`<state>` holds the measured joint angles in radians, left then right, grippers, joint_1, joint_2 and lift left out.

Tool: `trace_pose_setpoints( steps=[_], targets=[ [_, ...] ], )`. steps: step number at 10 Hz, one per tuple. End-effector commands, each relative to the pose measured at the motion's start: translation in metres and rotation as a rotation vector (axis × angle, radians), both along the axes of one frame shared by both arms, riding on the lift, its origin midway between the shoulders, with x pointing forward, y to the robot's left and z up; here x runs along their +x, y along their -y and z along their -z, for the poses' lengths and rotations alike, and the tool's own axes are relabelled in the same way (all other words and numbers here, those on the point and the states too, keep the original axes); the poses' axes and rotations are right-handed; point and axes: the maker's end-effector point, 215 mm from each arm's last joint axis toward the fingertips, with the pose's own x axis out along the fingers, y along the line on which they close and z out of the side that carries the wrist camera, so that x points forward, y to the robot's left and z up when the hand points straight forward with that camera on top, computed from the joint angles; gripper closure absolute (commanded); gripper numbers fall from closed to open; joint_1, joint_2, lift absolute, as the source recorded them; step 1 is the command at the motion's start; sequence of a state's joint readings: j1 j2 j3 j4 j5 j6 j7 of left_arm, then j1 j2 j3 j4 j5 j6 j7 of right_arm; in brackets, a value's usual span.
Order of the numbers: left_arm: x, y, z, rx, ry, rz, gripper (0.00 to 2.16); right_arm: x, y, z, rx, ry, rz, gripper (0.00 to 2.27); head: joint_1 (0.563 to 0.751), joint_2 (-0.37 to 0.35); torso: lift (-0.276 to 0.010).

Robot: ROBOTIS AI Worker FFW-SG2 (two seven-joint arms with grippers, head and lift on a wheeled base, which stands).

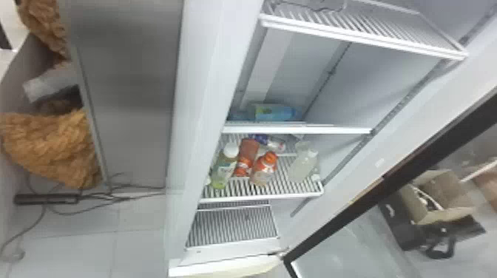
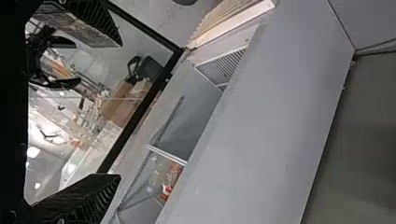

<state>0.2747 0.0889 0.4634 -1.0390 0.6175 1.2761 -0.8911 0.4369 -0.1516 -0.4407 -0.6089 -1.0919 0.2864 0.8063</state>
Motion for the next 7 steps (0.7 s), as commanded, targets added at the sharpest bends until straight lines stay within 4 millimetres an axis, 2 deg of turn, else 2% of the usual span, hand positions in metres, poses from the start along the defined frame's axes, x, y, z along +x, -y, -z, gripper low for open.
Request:
trace_pose_setpoints(
  steps=[1,3,4,5,6,7],
  targets=[
    [-0.008,0.0,0.003,0.005,-0.023,0.016,0.0,-0.002,0.001,0.0,0.001,0.0,0.009,0.0,0.695,-0.35,0.0],
    [-0.007,-0.003,0.006,0.018,-0.019,0.007,0.0,-0.003,0.0,0.001,0.0,-0.005,0.001,0.0,0.695,-0.35,0.0],
    [-0.012,-0.007,0.007,0.016,-0.037,0.019,0.0,-0.002,-0.024,0.001,0.085,-0.018,-0.055,0.0,0.695,-0.35,0.0],
    [-0.012,0.006,0.005,-0.014,-0.033,0.056,0.1,-0.003,-0.024,0.003,0.071,-0.025,-0.091,0.32,0.695,-0.35,0.0],
    [-0.008,0.004,0.004,-0.02,-0.035,0.016,0.09,0.001,-0.018,0.001,0.057,-0.007,-0.054,0.55,0.695,-0.35,0.0],
    [-0.005,0.012,-0.007,-0.079,-0.041,-0.013,0.09,0.001,-0.019,0.001,0.078,-0.008,-0.04,0.5,0.695,-0.35,0.0]
  ],
)
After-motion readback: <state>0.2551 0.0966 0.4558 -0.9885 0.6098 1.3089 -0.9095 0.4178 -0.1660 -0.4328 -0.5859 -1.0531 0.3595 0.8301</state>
